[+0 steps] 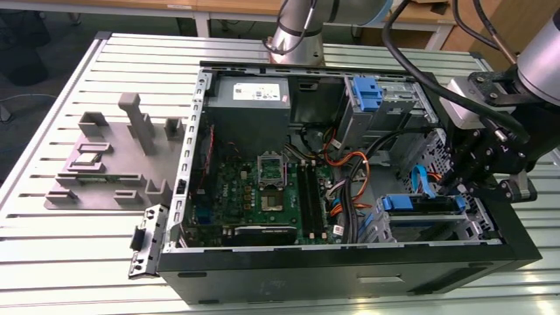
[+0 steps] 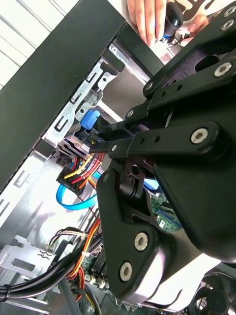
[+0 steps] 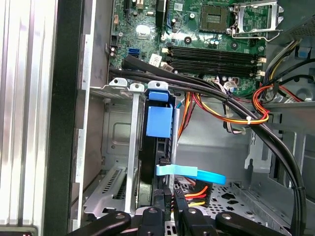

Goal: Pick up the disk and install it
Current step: 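Insert the second disk wire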

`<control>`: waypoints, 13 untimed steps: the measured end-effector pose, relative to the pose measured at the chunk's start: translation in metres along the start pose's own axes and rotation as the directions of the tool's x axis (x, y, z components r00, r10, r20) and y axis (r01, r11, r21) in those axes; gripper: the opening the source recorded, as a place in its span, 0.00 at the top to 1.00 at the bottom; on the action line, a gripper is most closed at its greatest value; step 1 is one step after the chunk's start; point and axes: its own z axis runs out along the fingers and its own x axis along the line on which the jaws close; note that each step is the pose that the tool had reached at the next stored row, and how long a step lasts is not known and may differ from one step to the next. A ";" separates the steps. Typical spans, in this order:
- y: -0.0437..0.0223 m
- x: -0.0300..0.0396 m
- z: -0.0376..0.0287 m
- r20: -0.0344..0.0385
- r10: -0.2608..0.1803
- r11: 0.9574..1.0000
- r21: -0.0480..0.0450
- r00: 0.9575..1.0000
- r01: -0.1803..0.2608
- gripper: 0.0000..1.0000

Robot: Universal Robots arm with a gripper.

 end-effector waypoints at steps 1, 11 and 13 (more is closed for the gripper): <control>0.0000 0.0000 0.0000 0.000 0.000 1.000 0.000 1.000 0.000 0.78; 0.0004 0.0002 -0.0001 0.000 0.000 1.000 0.000 1.000 0.000 0.84; 0.0014 0.0010 0.0000 0.000 0.000 1.000 0.001 1.000 0.000 0.84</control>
